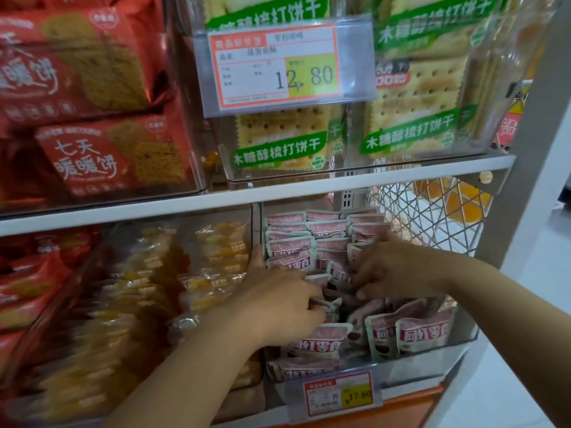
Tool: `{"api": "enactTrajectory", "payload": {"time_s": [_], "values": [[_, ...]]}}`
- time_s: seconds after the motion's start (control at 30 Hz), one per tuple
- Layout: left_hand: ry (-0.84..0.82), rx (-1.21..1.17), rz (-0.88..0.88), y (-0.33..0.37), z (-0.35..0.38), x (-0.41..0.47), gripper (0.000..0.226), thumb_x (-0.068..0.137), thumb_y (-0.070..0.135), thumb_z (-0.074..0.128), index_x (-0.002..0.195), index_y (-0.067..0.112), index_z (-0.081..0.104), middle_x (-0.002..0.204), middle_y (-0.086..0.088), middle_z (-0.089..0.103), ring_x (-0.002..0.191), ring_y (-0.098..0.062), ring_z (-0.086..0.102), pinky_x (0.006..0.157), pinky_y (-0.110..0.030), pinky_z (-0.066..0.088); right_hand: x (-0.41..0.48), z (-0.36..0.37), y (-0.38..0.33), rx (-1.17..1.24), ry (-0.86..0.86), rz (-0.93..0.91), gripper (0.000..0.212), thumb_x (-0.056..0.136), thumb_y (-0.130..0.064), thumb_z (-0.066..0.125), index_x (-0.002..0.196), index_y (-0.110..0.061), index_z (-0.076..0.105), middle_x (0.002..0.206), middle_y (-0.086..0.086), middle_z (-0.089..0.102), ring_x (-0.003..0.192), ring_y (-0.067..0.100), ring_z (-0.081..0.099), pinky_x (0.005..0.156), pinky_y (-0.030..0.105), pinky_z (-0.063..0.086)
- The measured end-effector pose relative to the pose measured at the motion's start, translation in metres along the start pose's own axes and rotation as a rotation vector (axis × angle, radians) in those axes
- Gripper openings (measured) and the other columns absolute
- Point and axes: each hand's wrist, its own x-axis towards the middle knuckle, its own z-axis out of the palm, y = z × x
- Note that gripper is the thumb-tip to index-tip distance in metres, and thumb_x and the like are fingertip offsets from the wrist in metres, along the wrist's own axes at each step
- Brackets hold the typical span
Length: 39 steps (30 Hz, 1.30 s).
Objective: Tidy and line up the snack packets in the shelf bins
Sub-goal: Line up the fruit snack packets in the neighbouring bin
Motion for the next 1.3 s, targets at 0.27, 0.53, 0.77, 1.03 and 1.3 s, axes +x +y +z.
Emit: {"api": "enactTrajectory", "payload": {"time_s": [0.27, 0.53, 0.77, 1.03, 1.3], "values": [[-0.001, -0.013, -0.002, 0.0, -0.003, -0.003, 0.039, 0.095, 0.047, 0.031, 0.129, 0.043, 0.05, 0.143, 0.009, 0.034, 0.132, -0.014, 0.035, 0.11, -0.057, -0.018, -0.01, 0.003, -0.013, 0.195, 0.1, -0.004, 0.026, 0.093, -0.027, 0.051, 0.088, -0.012, 0.071, 0.094, 0.001, 0.069, 0.084, 0.014, 0.061, 0.083, 0.034, 0.047], [-0.008, 0.053, -0.058, 0.001, 0.0, -0.002, 0.045, 0.095, 0.048, 0.025, 0.136, 0.039, 0.042, 0.143, 0.006, 0.044, 0.136, -0.022, 0.033, 0.111, -0.057, -0.018, 0.022, 0.008, -0.01, 0.36, 0.431, 0.077, 0.035, 0.087, 0.006, 0.051, 0.106, -0.015, 0.072, 0.122, -0.006, 0.064, 0.115, 0.004, 0.056, 0.096, 0.01, 0.035], [0.046, 0.088, -0.151, -0.003, 0.002, -0.005, 0.055, 0.096, 0.048, 0.018, 0.119, 0.024, 0.062, 0.125, 0.004, 0.058, 0.125, -0.017, 0.043, 0.113, -0.053, -0.016, 0.028, 0.015, -0.003, 0.275, 0.32, 0.097, 0.034, 0.085, -0.002, 0.053, 0.101, -0.022, 0.074, 0.116, -0.006, 0.067, 0.111, 0.013, 0.06, 0.097, 0.034, 0.046], [0.146, 0.174, -0.183, -0.008, 0.003, -0.008, 0.048, 0.097, 0.04, 0.02, 0.112, 0.026, 0.064, 0.116, 0.007, 0.06, 0.12, -0.014, 0.043, 0.111, -0.058, -0.01, -0.009, -0.007, -0.023, 0.219, 0.291, -0.003, 0.016, 0.082, -0.04, 0.065, 0.092, -0.03, 0.073, 0.083, -0.023, 0.056, 0.078, 0.001, 0.056, 0.079, 0.027, 0.046], [0.275, -0.317, 0.009, -0.013, -0.005, -0.015, 0.013, 0.093, 0.034, 0.052, 0.102, 0.041, 0.058, 0.108, 0.026, 0.052, 0.105, 0.004, 0.051, 0.111, -0.048, 0.027, -0.014, -0.001, -0.017, 0.222, 0.164, -0.002, 0.035, 0.072, -0.056, 0.07, 0.092, -0.028, 0.069, 0.092, -0.017, 0.061, 0.083, 0.005, 0.056, 0.077, 0.028, 0.046]]}}
